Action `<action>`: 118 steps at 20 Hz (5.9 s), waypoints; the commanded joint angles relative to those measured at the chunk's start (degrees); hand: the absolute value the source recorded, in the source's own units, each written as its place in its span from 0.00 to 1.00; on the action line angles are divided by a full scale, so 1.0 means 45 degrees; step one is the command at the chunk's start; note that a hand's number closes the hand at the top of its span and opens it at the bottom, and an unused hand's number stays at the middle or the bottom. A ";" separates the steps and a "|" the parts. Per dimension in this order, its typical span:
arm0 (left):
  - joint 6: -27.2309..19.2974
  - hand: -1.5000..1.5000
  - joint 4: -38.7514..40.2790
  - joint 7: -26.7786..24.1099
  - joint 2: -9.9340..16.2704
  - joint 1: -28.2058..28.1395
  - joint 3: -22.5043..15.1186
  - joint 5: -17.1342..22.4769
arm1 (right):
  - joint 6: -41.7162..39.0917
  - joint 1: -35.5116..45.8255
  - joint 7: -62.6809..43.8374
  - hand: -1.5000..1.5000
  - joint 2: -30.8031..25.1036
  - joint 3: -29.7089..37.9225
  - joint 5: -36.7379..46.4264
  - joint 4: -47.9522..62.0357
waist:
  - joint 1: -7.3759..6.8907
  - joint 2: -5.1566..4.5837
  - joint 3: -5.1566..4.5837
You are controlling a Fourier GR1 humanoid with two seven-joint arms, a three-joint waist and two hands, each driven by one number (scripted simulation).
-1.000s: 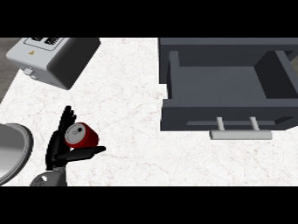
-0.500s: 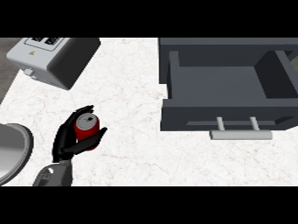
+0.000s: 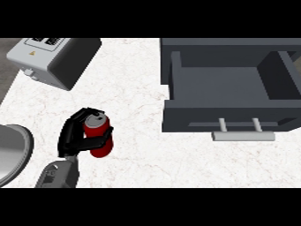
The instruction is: Pick up the can, place it into the drawer and close the drawer
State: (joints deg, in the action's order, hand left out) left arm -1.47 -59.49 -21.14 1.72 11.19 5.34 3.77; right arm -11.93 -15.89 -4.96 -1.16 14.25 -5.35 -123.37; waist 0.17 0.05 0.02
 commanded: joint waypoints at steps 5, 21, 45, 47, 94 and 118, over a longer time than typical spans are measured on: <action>0.0316 1.00 -0.1117 0.0274 0.0575 -0.0133 0.0393 0.0586 | -0.0687 -0.0747 0.0387 0.00 -0.0079 0.0419 -0.0523 -0.0178 | 0.0008 0.0001 -0.0004; -0.0720 1.00 -0.4223 0.3479 0.0291 0.1685 -0.1014 -0.0146 | -0.0507 -0.0606 -0.0015 0.00 -0.0257 0.0976 -0.1011 -0.0648 | 0.0029 0.0008 0.0000; -0.4908 1.00 -0.1041 0.8413 -0.0381 1.1263 -0.3036 -0.0397 | -0.0222 -0.0161 0.0095 0.00 -0.0020 0.0522 -0.0161 -0.0424 | 0.0202 -0.0037 0.0002; -0.5995 1.00 -0.0703 0.8655 -0.0381 1.1555 -0.4169 0.0032 | -0.0323 -0.0068 0.0450 0.00 -0.0097 0.0773 -0.0274 0.0165 | 0.0254 -0.0036 0.0005; -0.8279 0.00 0.8653 0.4299 -0.0382 1.5587 -0.8680 0.5276 | 0.0184 0.2328 -0.0934 0.00 -0.0401 -0.0173 0.0426 0.0335 | 0.1573 -0.0420 0.0034; -0.9403 0.00 0.8128 0.3497 -0.0382 1.5255 -0.8661 0.7482 | -0.0155 0.2354 0.1049 0.00 -0.1772 -0.0628 0.3497 -0.0557 | 0.1432 -0.0385 0.0019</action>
State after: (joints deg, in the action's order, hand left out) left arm -44.54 -22.01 -4.81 0.00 80.57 -34.51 35.14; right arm -11.67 -5.17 -3.66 -7.01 12.06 6.51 -125.34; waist 7.05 -1.74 0.10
